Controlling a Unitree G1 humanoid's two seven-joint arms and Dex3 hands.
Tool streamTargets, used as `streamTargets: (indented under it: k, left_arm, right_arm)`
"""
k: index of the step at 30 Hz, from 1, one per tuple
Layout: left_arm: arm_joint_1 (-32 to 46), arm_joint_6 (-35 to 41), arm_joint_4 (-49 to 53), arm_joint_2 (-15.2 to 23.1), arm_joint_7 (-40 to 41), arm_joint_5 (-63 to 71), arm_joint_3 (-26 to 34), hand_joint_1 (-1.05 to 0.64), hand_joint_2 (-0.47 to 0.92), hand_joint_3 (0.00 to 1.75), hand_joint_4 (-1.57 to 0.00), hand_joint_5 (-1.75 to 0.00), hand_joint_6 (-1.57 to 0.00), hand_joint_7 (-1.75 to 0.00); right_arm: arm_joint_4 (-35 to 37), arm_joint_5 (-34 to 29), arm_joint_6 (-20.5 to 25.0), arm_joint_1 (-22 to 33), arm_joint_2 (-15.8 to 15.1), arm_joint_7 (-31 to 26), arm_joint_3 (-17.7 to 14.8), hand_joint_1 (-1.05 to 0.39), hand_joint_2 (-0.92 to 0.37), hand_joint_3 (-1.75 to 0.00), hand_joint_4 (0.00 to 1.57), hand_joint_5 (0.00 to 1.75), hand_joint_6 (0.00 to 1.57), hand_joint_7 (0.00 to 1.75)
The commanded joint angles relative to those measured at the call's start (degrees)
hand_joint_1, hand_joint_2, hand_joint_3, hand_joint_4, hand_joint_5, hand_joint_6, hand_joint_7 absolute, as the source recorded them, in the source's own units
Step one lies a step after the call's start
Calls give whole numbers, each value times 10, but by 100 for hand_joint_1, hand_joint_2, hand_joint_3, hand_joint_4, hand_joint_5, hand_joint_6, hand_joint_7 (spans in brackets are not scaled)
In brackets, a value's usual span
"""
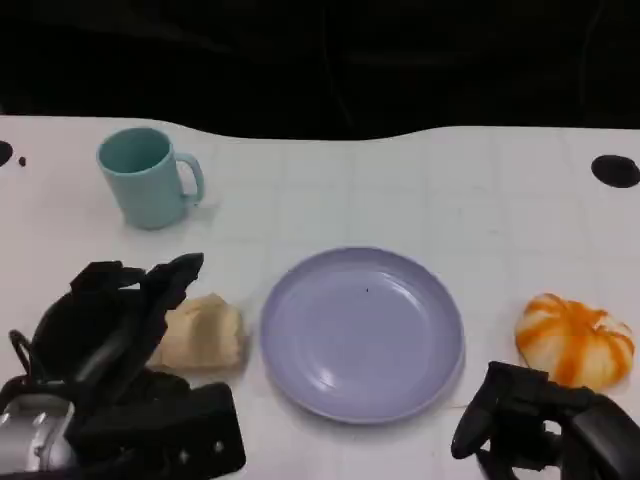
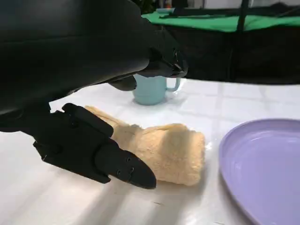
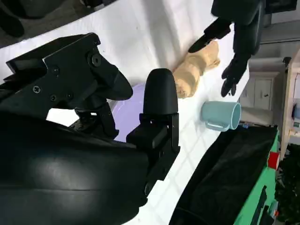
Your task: Grasp the towel on the left side of the plate with the left hand and place it into the plate.
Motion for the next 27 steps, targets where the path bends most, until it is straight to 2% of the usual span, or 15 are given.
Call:
streamTargets:
  k: [1, 8, 15, 18, 19, 20, 21, 23, 24, 25, 26, 27]
  left_arm:
    - [-45, 13, 72, 18, 5, 6, -20, -45, 82, 0, -19, -44, -29, -1]
    - [-121, 29, 199, 27, 4, 15, -71, -47, 84, 1, -34, -20, -31, 0]
    - [-183, 12, 326, 21, 28, 6, -119, -43, 85, 0, -46, -15, -37, -2]
    - [-208, 7, 374, 11, 23, -9, -133, -39, 89, 1, -63, -18, -45, -3]
    - [-214, 4, 386, 10, 24, -15, -136, -37, 90, 1, -73, -29, -50, -3]
    - [-220, -1, 399, 8, 27, -19, -139, -34, 91, 1, -73, -66, -60, -2]
    - [-226, -6, 413, 7, 31, -23, -143, -32, 92, 1, -70, -95, -67, -2]
    - [-237, -20, 440, 5, 44, -27, -153, -27, 92, 3, -69, -130, -78, -3]
    - [-241, -29, 451, 5, 53, -31, -157, -26, 92, 4, -68, -137, -82, -4]
    - [-244, -36, 461, 5, 61, -35, -158, -25, 92, 8, -71, -123, -89, -5]
    - [-244, -41, 466, 4, 69, -40, -158, -25, 92, 13, -79, -97, -100, -5]
    - [-244, -48, 470, 5, 79, -44, -158, -25, 92, 16, -84, -85, -106, -6]
  right_arm:
    - [-4, 1, -2, 2, -5, 1, -4, -1, -59, -112, 71, 175, 60, 148]
    - [0, 3, -7, 2, -3, 1, -5, -2, -59, -111, 72, 175, 60, 148]
    - [-3, 6, -10, 6, -5, 5, -9, -4, -59, -110, 72, 175, 61, 147]
    - [-5, 7, -7, 7, -6, 6, -10, -4, -60, -109, 72, 175, 60, 147]
    - [-6, 6, -5, 7, -6, 6, -10, -5, -60, -109, 72, 175, 60, 147]
    - [-7, 6, -5, 7, -6, 6, -10, -5, -60, -109, 72, 175, 60, 147]
    - [-7, 6, -5, 7, -6, 6, -10, -5, -60, -109, 72, 175, 60, 147]
    - [-7, 3, -9, 8, -7, 6, -9, -5, -60, -109, 72, 175, 61, 147]
    - [-8, 3, -8, 8, -7, 6, -9, -5, -59, -109, 72, 175, 61, 147]
    - [-9, 3, -5, 8, -7, 6, -8, -5, -59, -109, 72, 175, 61, 147]
    - [-10, 5, -3, 8, -6, 5, -8, -5, -59, -109, 72, 175, 61, 147]
    - [-11, 7, -1, 8, -4, 5, -8, -4, -60, -109, 72, 175, 61, 147]
